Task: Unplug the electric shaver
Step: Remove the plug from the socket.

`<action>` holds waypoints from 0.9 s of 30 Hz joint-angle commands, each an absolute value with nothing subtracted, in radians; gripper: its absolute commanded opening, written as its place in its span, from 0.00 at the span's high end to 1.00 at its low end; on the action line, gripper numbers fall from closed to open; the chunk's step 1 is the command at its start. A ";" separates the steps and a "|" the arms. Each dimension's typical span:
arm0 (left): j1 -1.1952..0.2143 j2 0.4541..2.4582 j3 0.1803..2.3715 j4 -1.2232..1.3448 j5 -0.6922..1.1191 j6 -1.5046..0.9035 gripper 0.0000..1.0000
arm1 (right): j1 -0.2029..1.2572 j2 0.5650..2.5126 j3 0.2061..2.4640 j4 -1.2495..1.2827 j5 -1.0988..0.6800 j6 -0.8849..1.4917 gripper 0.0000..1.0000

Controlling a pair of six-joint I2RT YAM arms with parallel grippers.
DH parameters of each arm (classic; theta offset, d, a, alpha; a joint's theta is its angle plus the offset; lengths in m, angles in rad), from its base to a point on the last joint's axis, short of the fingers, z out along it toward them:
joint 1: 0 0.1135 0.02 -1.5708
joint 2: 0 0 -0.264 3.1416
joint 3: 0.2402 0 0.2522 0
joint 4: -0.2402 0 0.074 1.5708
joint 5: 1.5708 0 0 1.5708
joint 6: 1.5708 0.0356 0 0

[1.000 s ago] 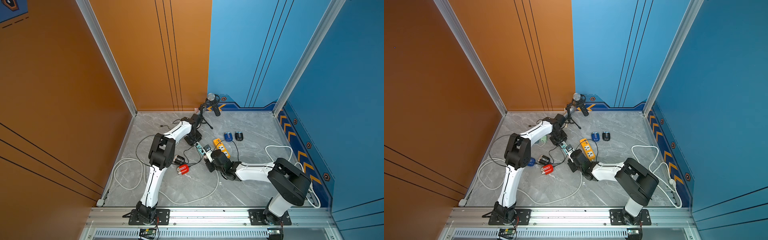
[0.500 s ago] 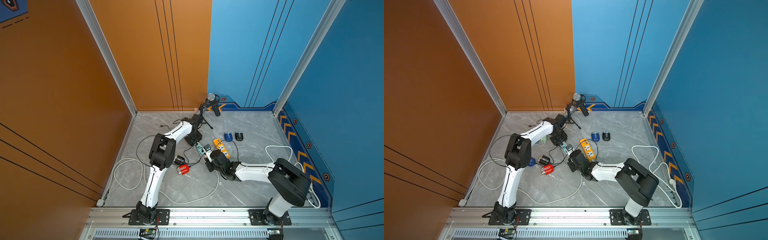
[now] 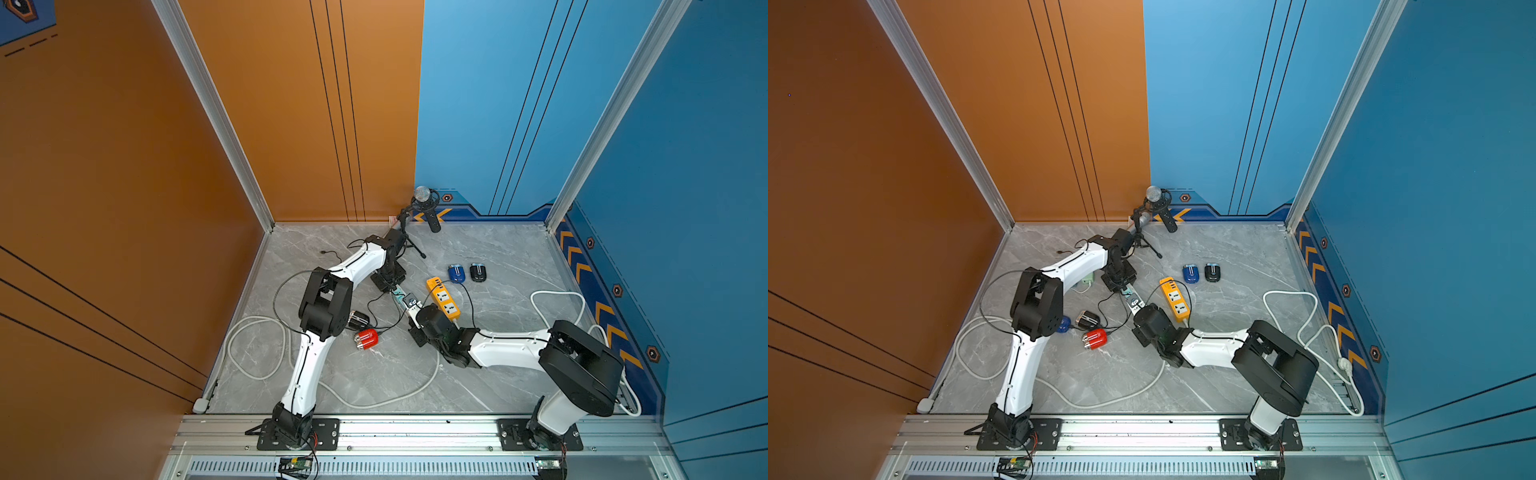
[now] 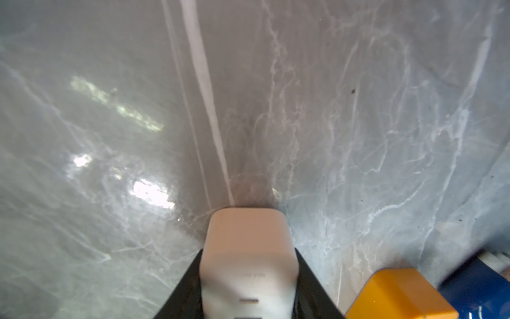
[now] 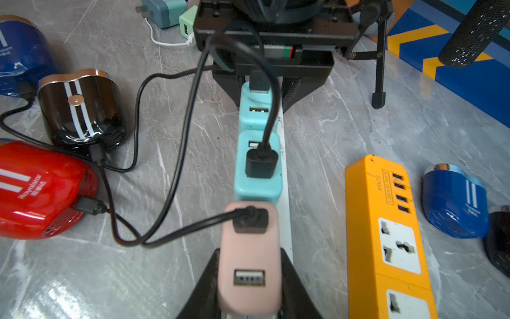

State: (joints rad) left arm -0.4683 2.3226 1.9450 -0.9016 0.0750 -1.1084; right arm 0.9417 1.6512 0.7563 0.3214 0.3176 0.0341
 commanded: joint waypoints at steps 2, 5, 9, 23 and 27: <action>-0.489 2.383 1.931 -0.914 0.072 -1.118 0.72 | 0.914 1.585 0.754 0.413 0.199 0.127 0.72; -0.491 2.380 1.927 -0.914 0.062 -1.119 0.72 | 0.895 1.586 0.742 0.436 0.093 0.215 0.72; -0.494 2.378 1.925 -0.914 0.058 -1.118 0.73 | 0.885 1.606 0.749 0.437 0.009 0.285 0.72; -0.502 2.374 1.915 -0.914 0.051 -1.112 0.73 | 0.972 1.592 0.782 0.341 0.276 0.072 0.75; -0.503 2.372 1.916 -0.915 0.053 -1.111 0.73 | 1.015 1.598 0.798 0.314 0.411 -0.002 0.76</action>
State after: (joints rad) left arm -0.4889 2.3230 1.9450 -0.9340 0.0414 -1.0939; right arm 0.9722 1.6333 0.7471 0.2901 0.3256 0.1017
